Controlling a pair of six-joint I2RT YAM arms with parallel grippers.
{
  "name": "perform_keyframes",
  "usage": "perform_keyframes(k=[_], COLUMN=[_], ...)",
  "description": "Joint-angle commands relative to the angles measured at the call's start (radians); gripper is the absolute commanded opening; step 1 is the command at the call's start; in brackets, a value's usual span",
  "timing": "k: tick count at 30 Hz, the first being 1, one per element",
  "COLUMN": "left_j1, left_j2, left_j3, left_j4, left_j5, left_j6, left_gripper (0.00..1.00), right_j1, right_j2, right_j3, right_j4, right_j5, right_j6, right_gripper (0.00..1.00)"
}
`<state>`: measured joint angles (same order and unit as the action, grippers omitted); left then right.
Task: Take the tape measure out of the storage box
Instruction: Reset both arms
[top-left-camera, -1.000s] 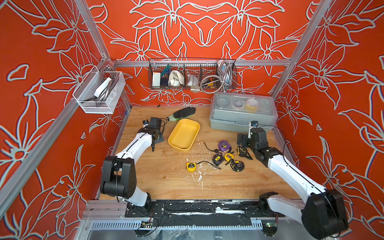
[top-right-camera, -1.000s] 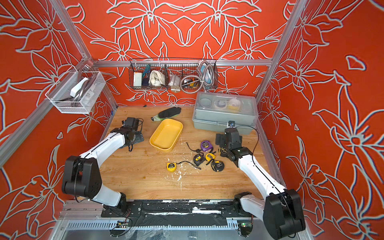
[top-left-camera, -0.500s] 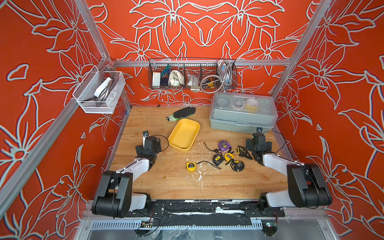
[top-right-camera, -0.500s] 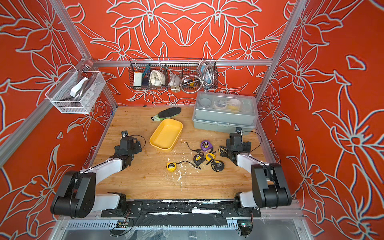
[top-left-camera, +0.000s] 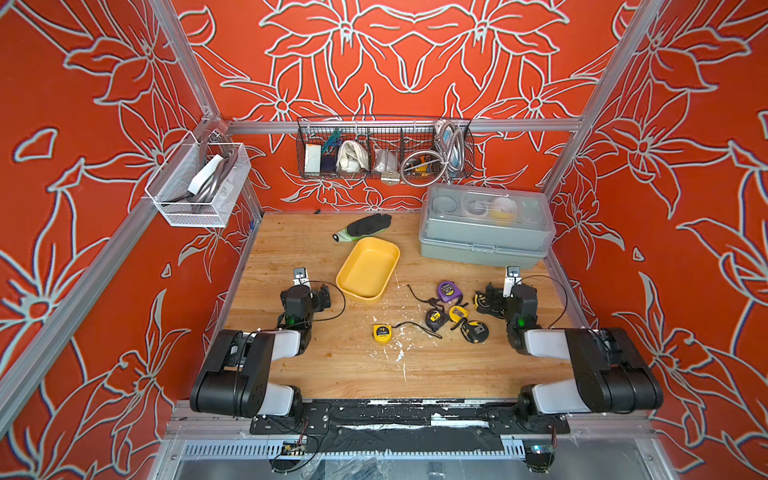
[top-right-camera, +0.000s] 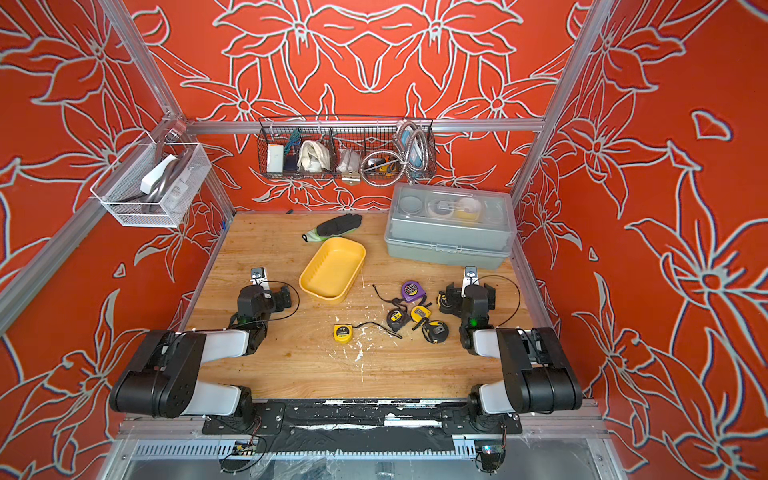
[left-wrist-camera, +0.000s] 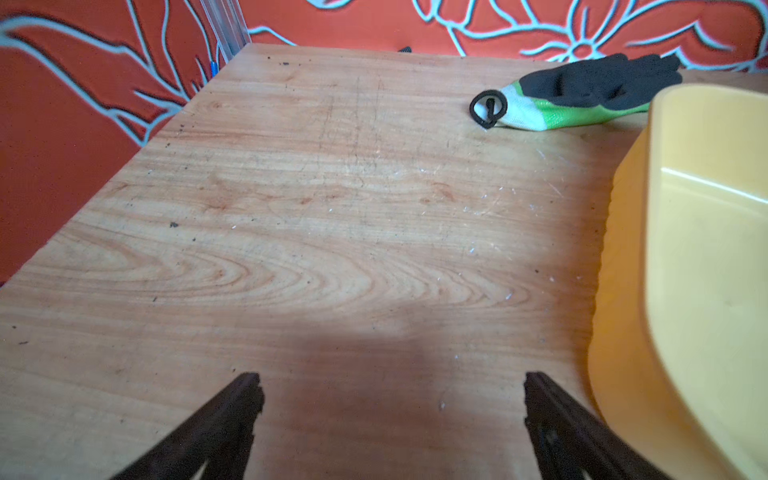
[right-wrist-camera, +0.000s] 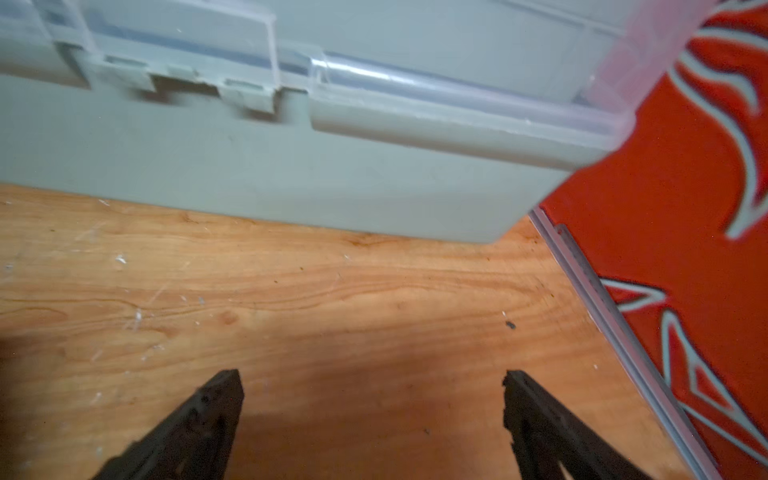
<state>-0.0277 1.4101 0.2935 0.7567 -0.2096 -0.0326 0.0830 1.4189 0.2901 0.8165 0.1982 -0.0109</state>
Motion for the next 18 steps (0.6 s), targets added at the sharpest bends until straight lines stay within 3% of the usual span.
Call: perform_keyframes(k=[1, 18], left_j1=[0.005, 0.002], left_j2=[-0.001, 0.001], left_j3=[0.0, 0.001], left_j4=[0.05, 0.049], left_j5=[0.02, 0.016], left_j6=[0.015, 0.016], left_gripper=[1.0, 1.0], right_j1=[-0.016, -0.019], right_j2=[0.008, -0.009], right_j3=[0.015, 0.026], right_j4=[0.037, -0.012], right_j5=[-0.069, -0.071], right_j6=[-0.018, -0.015], right_gripper=[1.0, 1.0])
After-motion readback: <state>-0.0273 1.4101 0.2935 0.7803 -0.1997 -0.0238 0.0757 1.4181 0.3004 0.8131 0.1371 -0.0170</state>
